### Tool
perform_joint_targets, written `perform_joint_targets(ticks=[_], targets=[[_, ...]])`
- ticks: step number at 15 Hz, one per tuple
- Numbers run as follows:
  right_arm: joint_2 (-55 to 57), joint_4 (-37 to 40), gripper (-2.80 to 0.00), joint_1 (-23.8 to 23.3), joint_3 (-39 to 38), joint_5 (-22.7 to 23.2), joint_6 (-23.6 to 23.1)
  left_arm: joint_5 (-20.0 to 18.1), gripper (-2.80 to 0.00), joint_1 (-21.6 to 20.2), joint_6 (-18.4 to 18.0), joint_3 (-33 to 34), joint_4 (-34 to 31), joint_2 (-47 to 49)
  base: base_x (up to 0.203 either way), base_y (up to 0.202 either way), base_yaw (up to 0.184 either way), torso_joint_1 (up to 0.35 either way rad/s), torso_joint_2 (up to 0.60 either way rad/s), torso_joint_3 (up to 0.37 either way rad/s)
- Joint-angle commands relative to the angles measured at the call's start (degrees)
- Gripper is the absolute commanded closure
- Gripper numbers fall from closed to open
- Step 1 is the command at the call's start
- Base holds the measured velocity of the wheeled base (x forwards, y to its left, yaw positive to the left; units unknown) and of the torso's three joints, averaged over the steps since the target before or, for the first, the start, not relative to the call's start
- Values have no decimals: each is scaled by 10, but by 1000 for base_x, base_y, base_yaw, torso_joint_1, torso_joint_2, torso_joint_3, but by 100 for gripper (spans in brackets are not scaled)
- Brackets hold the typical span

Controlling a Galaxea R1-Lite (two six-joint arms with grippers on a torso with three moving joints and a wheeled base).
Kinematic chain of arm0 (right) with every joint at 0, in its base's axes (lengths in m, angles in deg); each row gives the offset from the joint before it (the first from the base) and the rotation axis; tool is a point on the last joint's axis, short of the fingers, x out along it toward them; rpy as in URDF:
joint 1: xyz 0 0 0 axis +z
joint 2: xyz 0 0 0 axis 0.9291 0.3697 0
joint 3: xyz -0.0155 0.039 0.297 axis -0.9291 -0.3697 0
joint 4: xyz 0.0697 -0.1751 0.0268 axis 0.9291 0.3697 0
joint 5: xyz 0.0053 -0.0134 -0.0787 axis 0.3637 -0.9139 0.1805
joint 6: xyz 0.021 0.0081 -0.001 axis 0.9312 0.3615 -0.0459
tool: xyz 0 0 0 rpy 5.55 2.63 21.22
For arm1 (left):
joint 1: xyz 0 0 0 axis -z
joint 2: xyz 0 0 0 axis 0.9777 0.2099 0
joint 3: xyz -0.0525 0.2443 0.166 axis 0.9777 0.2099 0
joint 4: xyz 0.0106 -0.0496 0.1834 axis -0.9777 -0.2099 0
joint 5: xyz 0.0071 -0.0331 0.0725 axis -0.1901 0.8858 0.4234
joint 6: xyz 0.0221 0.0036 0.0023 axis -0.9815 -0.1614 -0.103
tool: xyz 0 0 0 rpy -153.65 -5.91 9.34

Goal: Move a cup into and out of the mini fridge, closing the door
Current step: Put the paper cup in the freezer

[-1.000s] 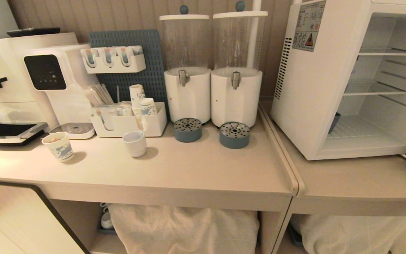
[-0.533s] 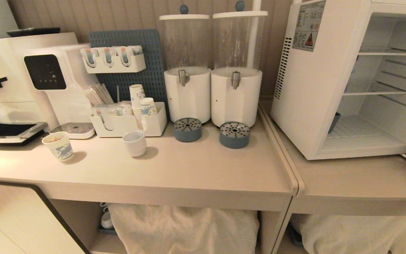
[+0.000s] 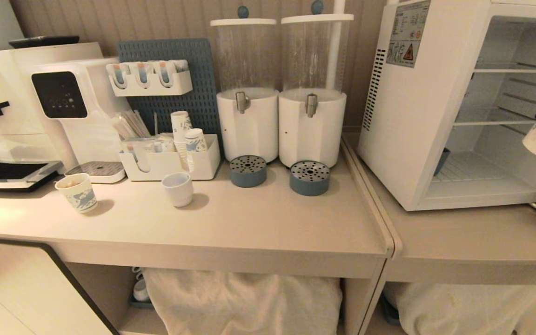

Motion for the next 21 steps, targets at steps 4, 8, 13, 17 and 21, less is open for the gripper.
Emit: perform_joint_targets(ticks=[4,8,13,17,21], targets=[[266,-77,0,-65,118,-12,1,0,-280,0,-2,11,-1,0,0,0,0,0,0,0],[407,-91,0,-105,246,-8,0,-1,-280,0,-4,10,-2,1,0,0,0,0,0,0],[525,-79,0,-120,355,12,-2,-1,-280,0,-4,10,-2,1,0,0,0,0,0,0],[561,-85,0,-121,365,14,-1,0,-280,0,-4,10,-2,1,0,0,0,0,0,0],[540,-119,0,-121,304,20,1,-2,-280,0,-6,10,-2,1,0,0,0,0,0,0]])
